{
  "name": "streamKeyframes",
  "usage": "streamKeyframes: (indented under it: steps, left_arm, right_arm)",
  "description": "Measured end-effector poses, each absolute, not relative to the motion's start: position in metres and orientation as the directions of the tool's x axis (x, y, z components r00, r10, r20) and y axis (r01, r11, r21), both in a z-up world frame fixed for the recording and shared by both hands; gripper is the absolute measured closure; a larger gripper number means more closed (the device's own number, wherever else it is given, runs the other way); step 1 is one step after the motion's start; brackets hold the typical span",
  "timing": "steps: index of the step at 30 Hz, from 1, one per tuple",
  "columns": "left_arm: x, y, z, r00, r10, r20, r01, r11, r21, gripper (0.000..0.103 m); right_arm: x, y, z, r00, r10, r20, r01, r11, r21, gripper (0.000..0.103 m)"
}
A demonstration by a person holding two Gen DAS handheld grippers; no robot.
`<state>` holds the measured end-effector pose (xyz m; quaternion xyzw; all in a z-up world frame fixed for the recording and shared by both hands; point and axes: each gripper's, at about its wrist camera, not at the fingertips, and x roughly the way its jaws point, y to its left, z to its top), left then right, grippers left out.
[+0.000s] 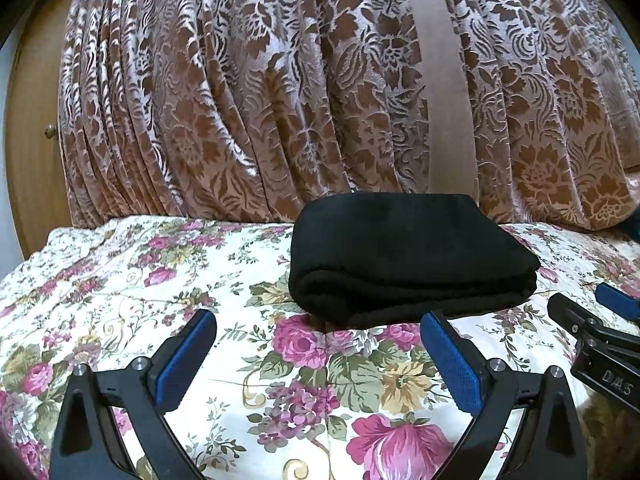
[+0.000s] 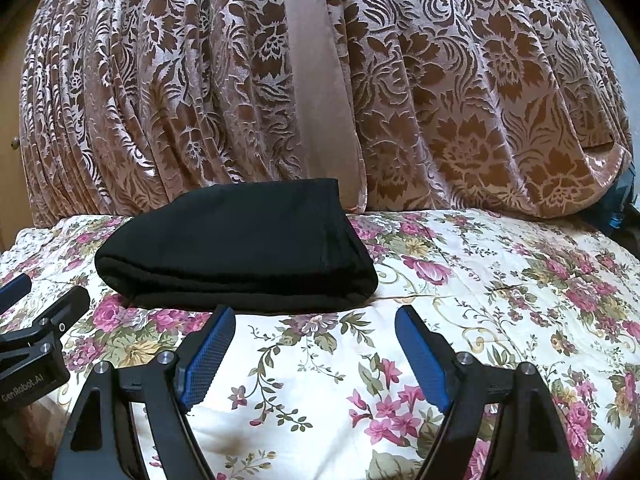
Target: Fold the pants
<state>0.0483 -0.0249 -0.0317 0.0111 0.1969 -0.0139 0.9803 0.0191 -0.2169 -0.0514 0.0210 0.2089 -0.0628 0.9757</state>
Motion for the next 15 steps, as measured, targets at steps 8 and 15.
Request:
streamKeyframes:
  steps: [8,15]
  left_arm:
    - [0.057,-0.018,-0.037,0.902,-0.027,-0.43,0.021,1.0,-0.02,0.015]
    - [0.061,-0.013,-0.039,0.892,-0.039,-0.451,0.02,0.999,-0.048,0.015]
  right_arm:
    - [0.023,-0.216,-0.053,0.898,-0.11,-0.426,0.128,0.992,0.013,0.02]
    - [0.024,-0.218,-0.055,0.893,-0.104,-0.439,0.13,0.991,0.028,0.02]
